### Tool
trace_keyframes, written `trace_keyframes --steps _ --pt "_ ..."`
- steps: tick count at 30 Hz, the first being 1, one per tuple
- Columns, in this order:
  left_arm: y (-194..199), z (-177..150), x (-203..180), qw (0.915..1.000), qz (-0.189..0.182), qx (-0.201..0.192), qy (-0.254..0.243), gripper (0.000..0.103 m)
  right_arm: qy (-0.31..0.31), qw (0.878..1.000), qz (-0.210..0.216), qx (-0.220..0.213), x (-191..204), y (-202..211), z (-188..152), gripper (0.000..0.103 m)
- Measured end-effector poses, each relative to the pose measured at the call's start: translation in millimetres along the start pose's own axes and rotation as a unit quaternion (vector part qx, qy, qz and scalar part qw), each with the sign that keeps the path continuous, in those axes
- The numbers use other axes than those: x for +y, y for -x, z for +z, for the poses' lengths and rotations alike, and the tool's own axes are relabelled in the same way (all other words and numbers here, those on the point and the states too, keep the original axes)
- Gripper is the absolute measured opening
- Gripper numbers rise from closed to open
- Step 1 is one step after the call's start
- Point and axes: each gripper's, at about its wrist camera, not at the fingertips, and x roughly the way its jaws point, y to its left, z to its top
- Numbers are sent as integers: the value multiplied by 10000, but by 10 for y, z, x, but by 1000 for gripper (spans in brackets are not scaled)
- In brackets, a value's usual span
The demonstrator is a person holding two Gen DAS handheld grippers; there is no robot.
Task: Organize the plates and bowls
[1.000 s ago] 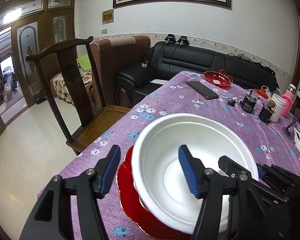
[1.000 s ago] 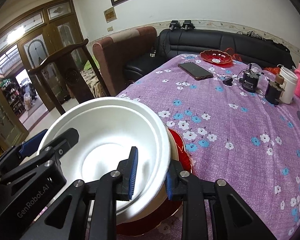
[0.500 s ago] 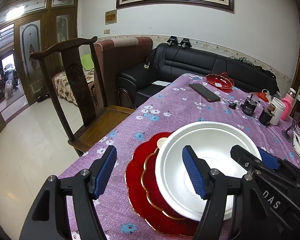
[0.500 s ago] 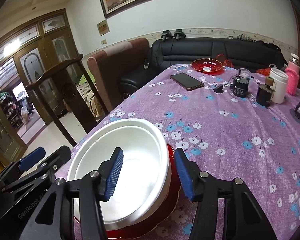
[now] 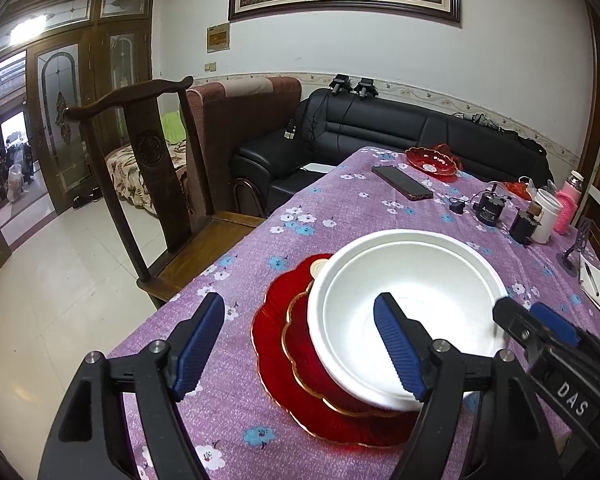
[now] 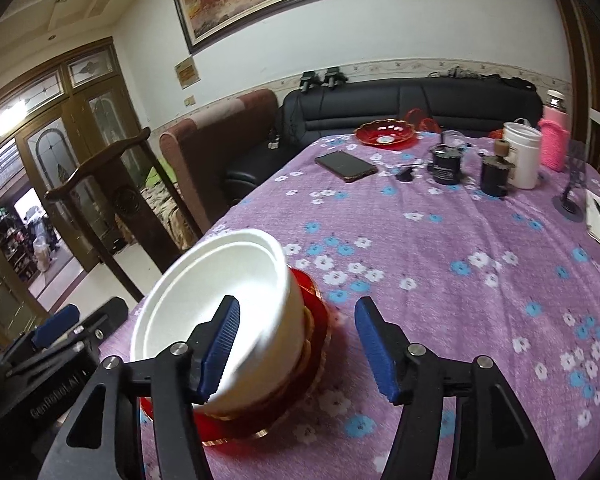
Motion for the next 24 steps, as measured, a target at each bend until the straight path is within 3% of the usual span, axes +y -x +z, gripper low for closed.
trace_keyframes --steps 6,9,14,24 --pt "141 -83 -43 9999 -96 -51 -81 78 -247 9996 -111 -62 -107 139 -203 65" --pt "241 -150 -78 9997 -142 -143 -153 85 -335 9993 -118 -68 -120 206 -279 65" --pt "316 -264 -90 9991 -148 -169 -350 86 -186 9995 -236 -42 -62 279 -388 65" --pt "264 -266 327 9998 -35 15 203 86 -376 9985 -370 -126 -95 242 -264 66"
